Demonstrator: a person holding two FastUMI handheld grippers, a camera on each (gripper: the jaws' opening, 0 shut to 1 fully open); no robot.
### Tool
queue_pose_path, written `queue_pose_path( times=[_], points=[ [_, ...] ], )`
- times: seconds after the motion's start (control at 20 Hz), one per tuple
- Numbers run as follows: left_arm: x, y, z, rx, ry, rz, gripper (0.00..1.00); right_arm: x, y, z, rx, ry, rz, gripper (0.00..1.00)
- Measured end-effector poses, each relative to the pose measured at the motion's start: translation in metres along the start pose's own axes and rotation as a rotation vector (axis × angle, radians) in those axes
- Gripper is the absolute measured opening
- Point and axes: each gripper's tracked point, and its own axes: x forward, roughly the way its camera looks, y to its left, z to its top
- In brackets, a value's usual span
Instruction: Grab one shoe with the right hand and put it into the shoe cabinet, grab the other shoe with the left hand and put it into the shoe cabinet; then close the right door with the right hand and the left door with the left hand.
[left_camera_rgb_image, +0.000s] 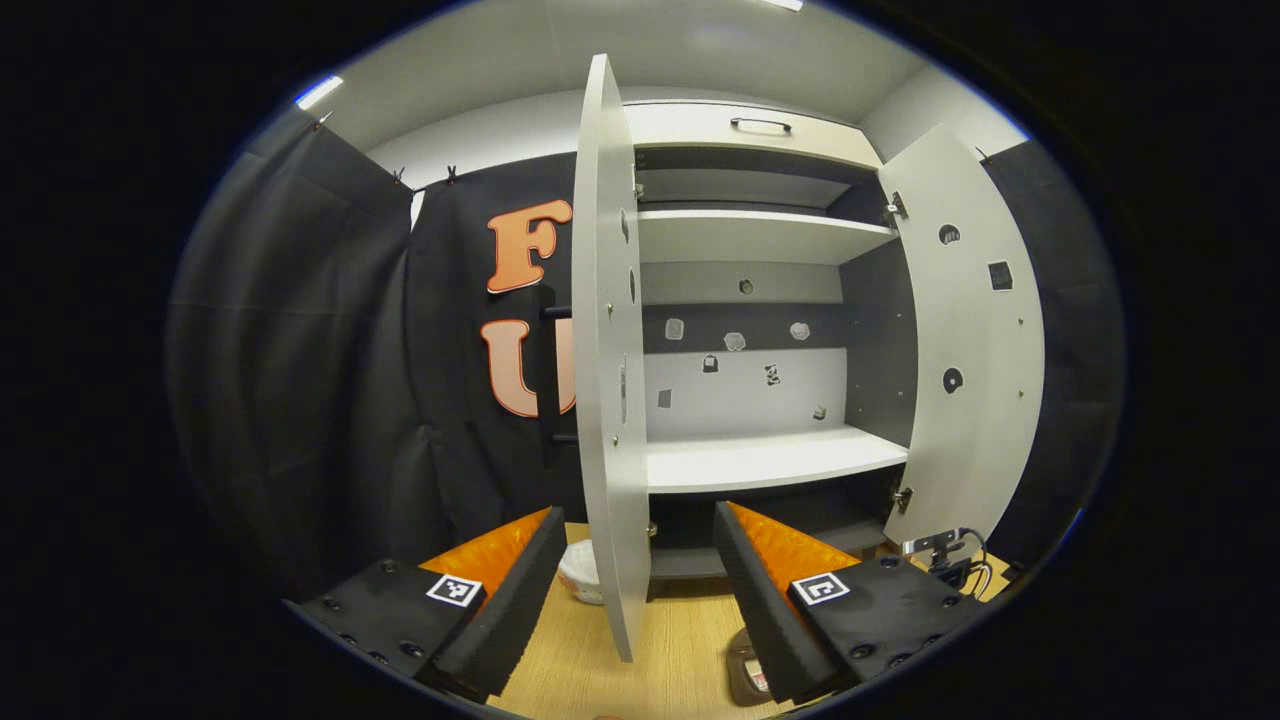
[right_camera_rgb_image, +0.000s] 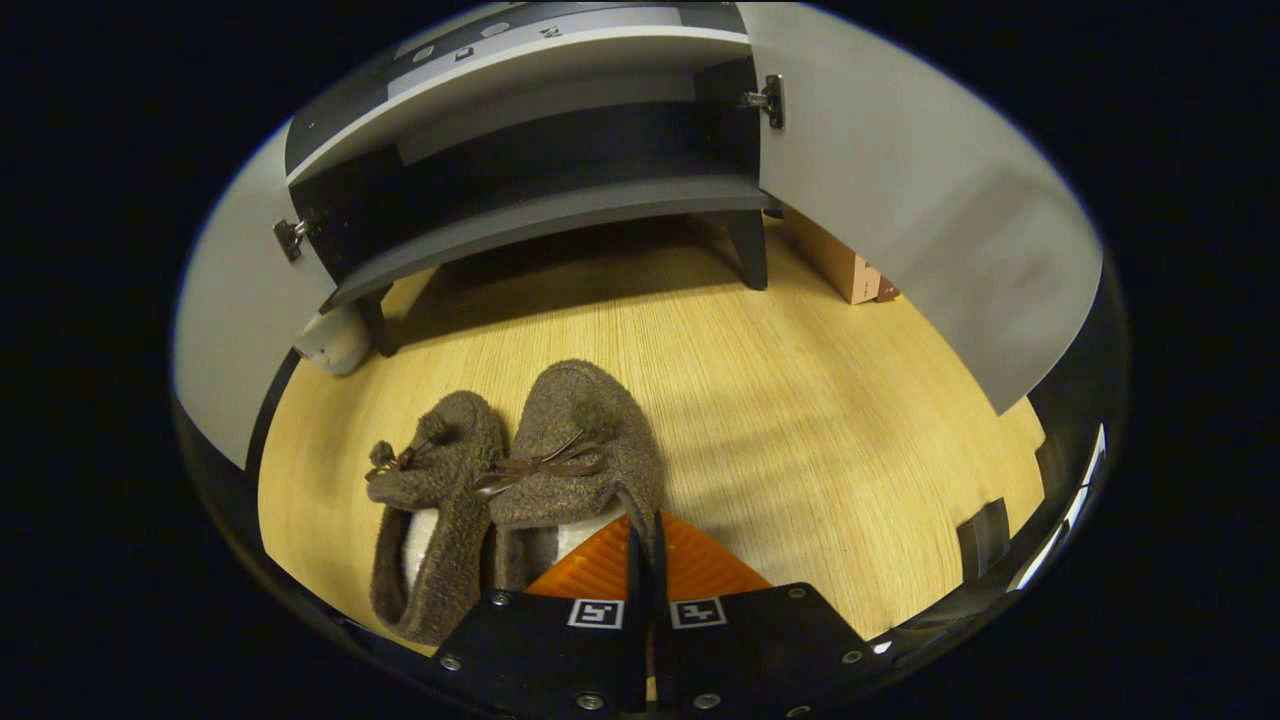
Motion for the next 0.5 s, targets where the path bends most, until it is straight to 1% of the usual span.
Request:
queue_pose_path(
  times=[0.05, 0.1, 0.25, 0.35, 0.4, 0.45, 0.5],
  points=[
    [0.0, 0.0, 0.0, 0.006, -0.005, 0.001, 0.97, -0.011, 0.002, 0.01, 0.013, -0.01, -0.001, 0.02],
    [0.001, 0.0, 0.0, 0.006, -0.007, -0.002, 0.94, -0.023, 0.007, 0.019, 0.025, -0.021, 0.004, 0.02],
    [0.001, -0.003, -0.002, -0.01, -0.01, -0.008, 0.94, -0.063, 0.018, 0.052, 0.038, -0.061, 0.031, 0.02],
    [0.002, -0.003, -0.001, -0.016, -0.014, -0.006, 0.94, -0.093, 0.027, 0.076, 0.031, -0.098, 0.053, 0.02],
    [0.001, -0.003, 0.0, -0.023, -0.018, -0.008, 0.96, -0.107, 0.032, 0.09, 0.021, -0.126, 0.059, 0.02],
    [0.001, -0.004, 0.002, -0.028, -0.022, -0.013, 0.94, -0.12, 0.038, 0.105, 0.012, -0.151, 0.069, 0.02],
    [0.002, -0.003, 0.004, -0.03, -0.026, -0.016, 0.99, -0.133, 0.045, 0.12, 0.01, -0.174, 0.088, 0.02]
  ],
)
